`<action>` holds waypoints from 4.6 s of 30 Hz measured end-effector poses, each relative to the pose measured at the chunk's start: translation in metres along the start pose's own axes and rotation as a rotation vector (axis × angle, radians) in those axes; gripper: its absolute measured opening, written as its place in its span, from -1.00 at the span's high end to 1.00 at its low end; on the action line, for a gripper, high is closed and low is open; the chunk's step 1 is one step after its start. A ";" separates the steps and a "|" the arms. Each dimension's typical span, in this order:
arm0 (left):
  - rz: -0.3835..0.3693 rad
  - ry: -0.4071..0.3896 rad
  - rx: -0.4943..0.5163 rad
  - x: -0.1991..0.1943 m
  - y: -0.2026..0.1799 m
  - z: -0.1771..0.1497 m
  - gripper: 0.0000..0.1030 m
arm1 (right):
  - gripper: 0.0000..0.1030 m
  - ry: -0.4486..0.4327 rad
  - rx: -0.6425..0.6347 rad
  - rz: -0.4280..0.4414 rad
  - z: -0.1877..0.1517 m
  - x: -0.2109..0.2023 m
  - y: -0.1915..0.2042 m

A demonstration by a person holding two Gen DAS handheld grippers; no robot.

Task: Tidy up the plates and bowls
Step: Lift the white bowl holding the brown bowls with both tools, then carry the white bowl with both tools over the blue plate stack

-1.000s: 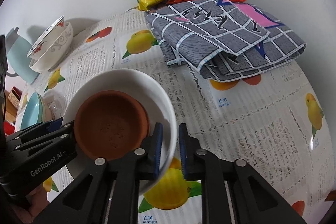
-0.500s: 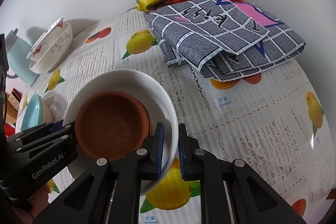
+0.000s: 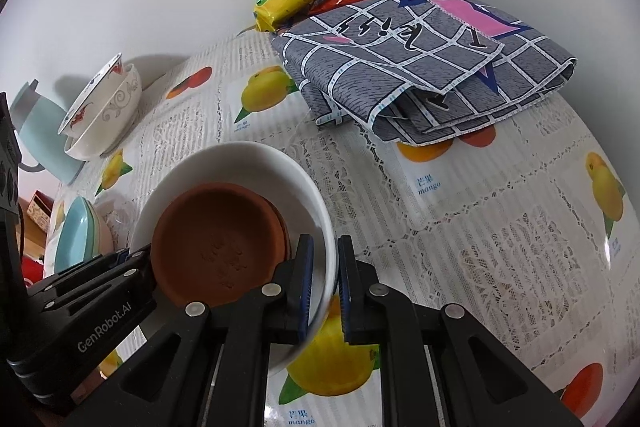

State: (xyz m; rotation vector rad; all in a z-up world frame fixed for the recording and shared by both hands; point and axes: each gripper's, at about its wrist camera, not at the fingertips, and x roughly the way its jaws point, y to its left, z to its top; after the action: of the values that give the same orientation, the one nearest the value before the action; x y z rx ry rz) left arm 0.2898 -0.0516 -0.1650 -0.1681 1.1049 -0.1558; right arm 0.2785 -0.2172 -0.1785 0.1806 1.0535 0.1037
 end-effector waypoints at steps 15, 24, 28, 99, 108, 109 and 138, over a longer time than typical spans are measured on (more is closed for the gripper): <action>-0.016 -0.026 -0.009 -0.032 0.002 -0.010 0.82 | 0.77 -0.026 -0.004 0.004 -0.009 -0.029 0.010; -0.014 -0.066 0.002 -0.068 -0.002 -0.019 0.83 | 0.77 -0.077 -0.027 -0.004 -0.014 -0.067 0.023; -0.013 -0.082 0.000 -0.085 0.001 -0.023 0.82 | 0.82 -0.109 -0.036 -0.026 -0.018 -0.084 0.029; -0.051 -0.100 -0.005 -0.099 -0.005 -0.020 0.84 | 0.81 -0.085 0.078 0.071 -0.013 -0.094 0.015; -0.048 -0.107 -0.011 -0.110 0.001 -0.017 0.84 | 0.81 -0.101 0.084 0.075 -0.009 -0.103 0.025; -0.047 -0.109 -0.013 -0.111 0.003 -0.017 0.84 | 0.81 -0.101 0.083 0.076 -0.008 -0.103 0.027; -0.015 -0.141 -0.091 -0.134 0.091 -0.009 0.84 | 0.80 -0.091 0.011 0.117 0.004 -0.087 0.113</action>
State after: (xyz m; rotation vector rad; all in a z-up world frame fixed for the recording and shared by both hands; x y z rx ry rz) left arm 0.2263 0.0643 -0.0718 -0.2655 0.9710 -0.1054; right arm 0.2396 -0.1216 -0.0801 0.2546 0.9526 0.1933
